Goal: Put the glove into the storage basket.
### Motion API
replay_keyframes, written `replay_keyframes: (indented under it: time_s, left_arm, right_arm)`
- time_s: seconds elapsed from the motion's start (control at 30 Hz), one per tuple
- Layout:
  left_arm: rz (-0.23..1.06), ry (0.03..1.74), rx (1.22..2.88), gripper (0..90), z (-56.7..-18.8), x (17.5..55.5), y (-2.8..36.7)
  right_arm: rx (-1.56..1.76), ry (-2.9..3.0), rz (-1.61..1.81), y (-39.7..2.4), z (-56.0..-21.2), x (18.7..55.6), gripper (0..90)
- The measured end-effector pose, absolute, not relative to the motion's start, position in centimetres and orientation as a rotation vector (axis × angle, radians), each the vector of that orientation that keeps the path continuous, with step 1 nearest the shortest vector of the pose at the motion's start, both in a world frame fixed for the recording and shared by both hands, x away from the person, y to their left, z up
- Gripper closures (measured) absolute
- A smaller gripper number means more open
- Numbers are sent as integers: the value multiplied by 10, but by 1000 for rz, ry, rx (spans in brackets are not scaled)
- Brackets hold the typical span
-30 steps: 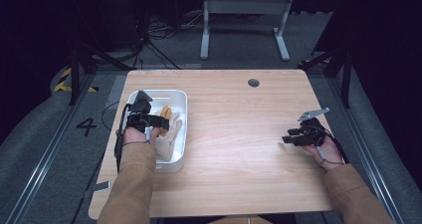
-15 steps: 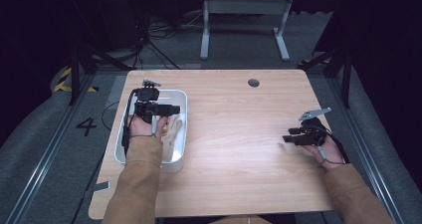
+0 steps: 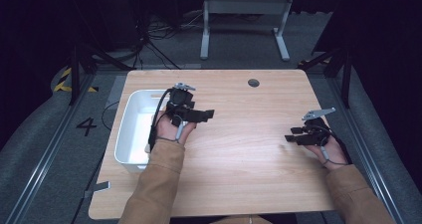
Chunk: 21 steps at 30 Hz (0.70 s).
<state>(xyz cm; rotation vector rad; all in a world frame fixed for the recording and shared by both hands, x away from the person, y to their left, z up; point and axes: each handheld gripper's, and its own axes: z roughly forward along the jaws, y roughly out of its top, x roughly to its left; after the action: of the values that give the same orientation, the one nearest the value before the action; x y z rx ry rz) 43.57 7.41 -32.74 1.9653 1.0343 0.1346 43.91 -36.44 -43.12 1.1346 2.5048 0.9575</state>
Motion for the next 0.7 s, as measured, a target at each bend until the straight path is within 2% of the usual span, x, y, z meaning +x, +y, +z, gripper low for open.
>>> replay_keyframes:
  time_s: [0.3,0.57,0.63,0.7]
  left_arm:
    - [74,802,1961,185,-324,420,49]
    - [144,695,1996,182,-335,411,24]
    - [95,664,1986,181,-339,410,19]
    - [139,636,1979,168,-344,408,15]
  right_arm:
    - [1149,2500,961,-368,-431,437,515]
    - [1128,2507,973,-366,-430,436,515]
    - [1130,2507,983,-366,-430,436,515]
    - [1130,2506,986,-366,-429,436,515]
